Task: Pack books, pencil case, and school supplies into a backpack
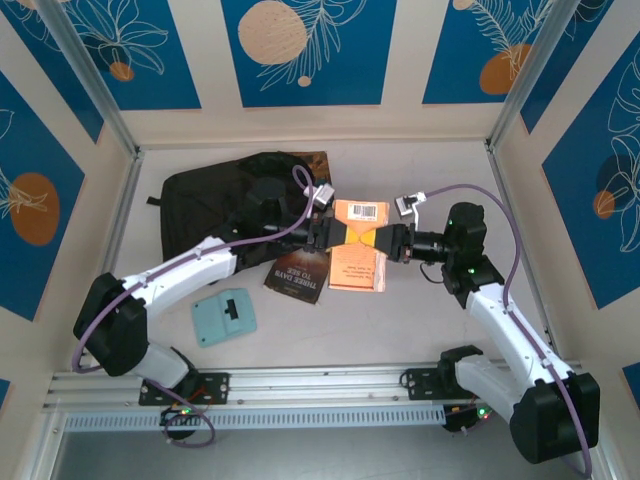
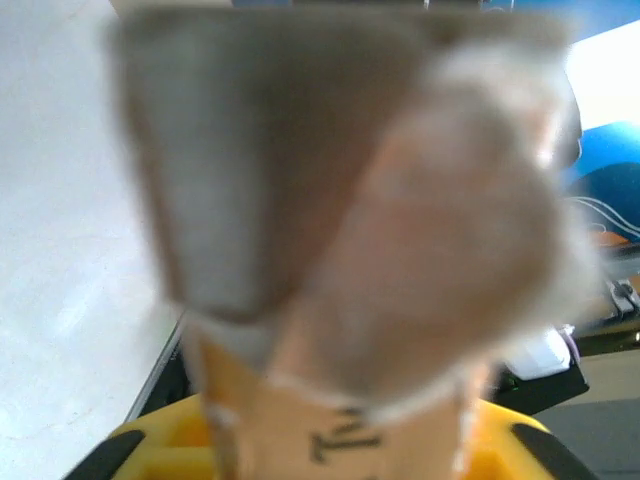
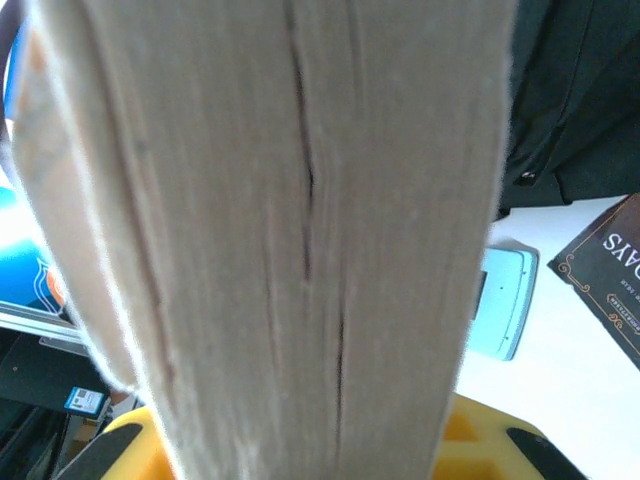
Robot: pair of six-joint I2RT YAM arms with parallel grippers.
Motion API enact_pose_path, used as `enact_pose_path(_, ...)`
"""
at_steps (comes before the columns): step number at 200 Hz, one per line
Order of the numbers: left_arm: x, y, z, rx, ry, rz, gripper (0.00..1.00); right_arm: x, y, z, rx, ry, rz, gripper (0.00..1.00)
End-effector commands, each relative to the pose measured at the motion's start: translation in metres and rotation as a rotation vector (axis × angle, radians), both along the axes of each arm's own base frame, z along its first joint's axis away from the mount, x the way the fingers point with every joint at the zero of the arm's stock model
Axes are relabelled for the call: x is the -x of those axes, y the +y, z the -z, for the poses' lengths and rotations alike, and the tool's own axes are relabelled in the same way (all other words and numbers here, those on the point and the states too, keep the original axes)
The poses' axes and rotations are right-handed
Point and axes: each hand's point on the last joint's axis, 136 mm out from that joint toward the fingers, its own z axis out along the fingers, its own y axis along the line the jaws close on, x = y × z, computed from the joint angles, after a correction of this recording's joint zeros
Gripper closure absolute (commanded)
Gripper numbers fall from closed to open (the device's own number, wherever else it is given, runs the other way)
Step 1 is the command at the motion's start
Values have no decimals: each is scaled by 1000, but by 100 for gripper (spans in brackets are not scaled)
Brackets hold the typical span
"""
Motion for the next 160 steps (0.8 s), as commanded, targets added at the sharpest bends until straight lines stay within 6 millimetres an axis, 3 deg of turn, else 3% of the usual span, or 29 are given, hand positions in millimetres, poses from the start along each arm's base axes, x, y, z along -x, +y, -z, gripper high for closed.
enact_pose_path(1, 6, 1, -33, 106, -92, 38, 86, 4, 2, -1, -1, 15, -16, 92)
enact_pose_path(14, 7, 1, -35, 110, -96, 36, 92, 2, 0, 1, 7, 21, 4, 91)
enact_pose_path(22, 7, 3, -37, 112, -102, 31, 94, 1, -1, 2, 10, 27, 17, 84)
enact_pose_path(53, 1, 9, -43, 98, -131, -29, 100, -7, -14, 4, 69, 15, 162, 29)
enact_pose_path(73, -6, 14, -54, 107, -148, -106, 100, -15, -35, 8, 95, 32, 334, 11)
enact_pose_path(101, -30, 25, -71, 158, -101, -301, 100, -19, -47, 3, -39, 62, 451, 2)
enact_pose_path(134, -58, 60, -89, 338, 27, -604, 100, -20, -37, -5, -129, 94, 457, 0)
enact_pose_path(160, -64, 78, -93, 345, 36, -740, 100, -9, -21, -29, -191, 10, 416, 1)
